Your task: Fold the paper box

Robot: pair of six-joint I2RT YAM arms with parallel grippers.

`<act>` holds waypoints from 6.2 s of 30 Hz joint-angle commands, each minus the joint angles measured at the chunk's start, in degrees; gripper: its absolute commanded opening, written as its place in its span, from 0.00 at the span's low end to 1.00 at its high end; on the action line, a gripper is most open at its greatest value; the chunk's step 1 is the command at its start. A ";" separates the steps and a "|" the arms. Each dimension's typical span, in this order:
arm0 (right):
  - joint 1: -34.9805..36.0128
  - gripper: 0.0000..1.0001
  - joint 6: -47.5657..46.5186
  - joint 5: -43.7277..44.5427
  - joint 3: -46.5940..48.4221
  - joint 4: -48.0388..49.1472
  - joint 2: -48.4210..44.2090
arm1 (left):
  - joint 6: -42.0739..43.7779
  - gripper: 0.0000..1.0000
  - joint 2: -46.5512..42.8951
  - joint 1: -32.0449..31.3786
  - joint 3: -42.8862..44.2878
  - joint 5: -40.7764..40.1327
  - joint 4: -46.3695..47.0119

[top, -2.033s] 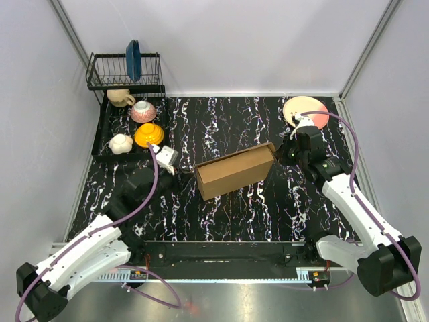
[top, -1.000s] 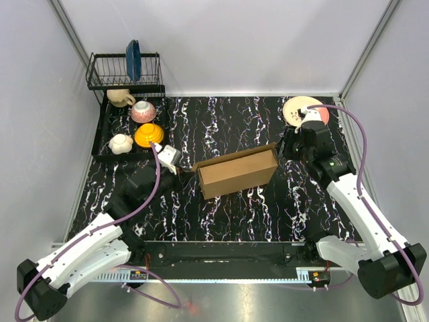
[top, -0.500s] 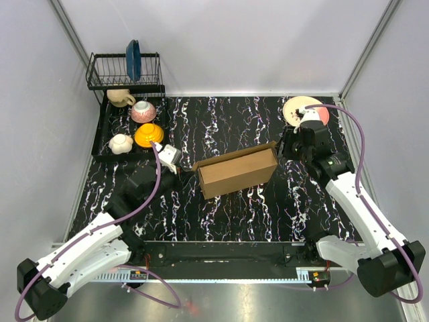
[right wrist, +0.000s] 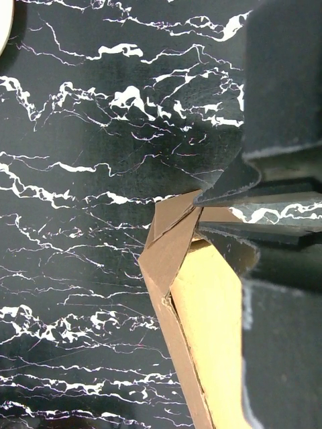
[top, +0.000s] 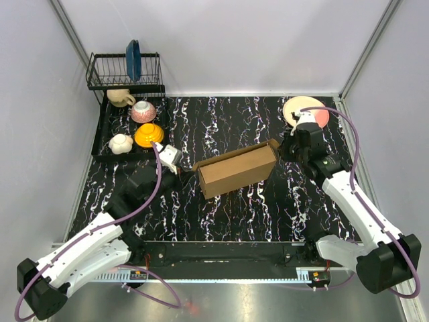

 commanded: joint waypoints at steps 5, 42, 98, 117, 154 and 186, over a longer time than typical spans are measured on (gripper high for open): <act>0.42 0.10 0.31 -1.52 -1.05 3.65 -1.56 | 1.35 0.04 0.84 -0.14 2.73 -1.60 -0.23; 1.21 0.00 9.81 -10.58 -5.36 -0.57 -7.81 | -2.52 0.00 19.47 4.52 10.90 -2.75 10.31; 1.48 0.41 1.99 1.47 2.55 -4.00 -2.71 | 0.12 0.00 22.20 5.23 11.34 -2.22 10.40; 1.48 0.08 3.47 0.23 1.40 -2.06 -3.42 | 0.12 0.00 22.29 5.23 11.52 -0.99 9.61; -0.37 0.00 12.88 -12.86 13.27 -14.81 4.50 | 11.45 0.00 24.74 2.33 15.29 -11.88 2.93; -0.46 0.00 11.48 -16.82 -0.43 -6.11 -0.68 | 9.79 0.00 23.08 -0.66 14.24 -13.73 4.16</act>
